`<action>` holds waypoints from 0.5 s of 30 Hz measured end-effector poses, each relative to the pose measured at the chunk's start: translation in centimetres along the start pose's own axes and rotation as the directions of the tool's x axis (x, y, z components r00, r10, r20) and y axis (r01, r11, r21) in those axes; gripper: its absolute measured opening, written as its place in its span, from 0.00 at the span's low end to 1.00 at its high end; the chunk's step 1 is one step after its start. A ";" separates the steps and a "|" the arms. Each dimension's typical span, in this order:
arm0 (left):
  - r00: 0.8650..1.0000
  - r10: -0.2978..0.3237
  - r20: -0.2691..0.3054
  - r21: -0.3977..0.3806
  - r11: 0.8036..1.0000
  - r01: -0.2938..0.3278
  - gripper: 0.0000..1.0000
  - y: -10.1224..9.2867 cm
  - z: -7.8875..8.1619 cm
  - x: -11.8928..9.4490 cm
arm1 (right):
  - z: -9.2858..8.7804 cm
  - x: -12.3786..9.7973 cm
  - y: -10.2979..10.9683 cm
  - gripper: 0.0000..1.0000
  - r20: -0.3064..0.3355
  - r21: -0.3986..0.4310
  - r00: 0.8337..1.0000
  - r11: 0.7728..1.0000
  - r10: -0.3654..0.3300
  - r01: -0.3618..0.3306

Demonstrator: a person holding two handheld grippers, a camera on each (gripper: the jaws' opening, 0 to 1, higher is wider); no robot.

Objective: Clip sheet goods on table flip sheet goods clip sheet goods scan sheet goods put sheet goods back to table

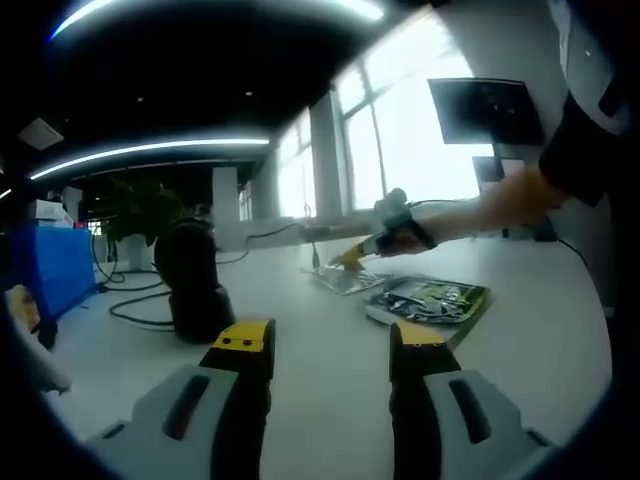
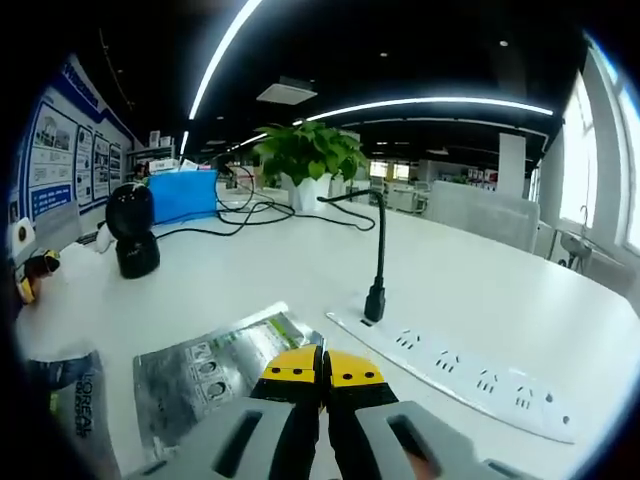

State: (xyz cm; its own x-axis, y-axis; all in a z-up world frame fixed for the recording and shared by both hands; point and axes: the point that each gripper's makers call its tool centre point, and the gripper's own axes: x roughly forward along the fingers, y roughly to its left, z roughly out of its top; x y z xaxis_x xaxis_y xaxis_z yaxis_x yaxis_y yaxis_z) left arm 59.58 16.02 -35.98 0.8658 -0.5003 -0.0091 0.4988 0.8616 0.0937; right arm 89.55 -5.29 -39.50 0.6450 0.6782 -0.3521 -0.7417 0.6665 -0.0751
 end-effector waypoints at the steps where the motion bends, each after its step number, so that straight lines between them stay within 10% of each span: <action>1: 1.000 0.000 0.000 -0.001 1.000 0.000 0.38 0.0 0.0 0.0 | -0.1 0.0 0.0 0.00 0.000 0.004 1.000 1.000 0.000 0.000; 15: 1.000 -0.001 -0.003 0.003 1.000 0.001 0.38 0.0 0.0 0.0 | -0.8 0.7 -0.2 0.00 -0.026 -0.037 1.000 0.999 -0.012 0.011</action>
State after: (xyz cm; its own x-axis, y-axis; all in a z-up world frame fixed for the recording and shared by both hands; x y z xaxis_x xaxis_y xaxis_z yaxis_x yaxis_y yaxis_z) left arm 59.63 16.01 -36.03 0.8653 -0.5011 -0.0120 0.4998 0.8608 0.0965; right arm 89.99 -5.26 -40.46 0.6491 0.6614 -0.3757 -0.7406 0.6623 -0.1137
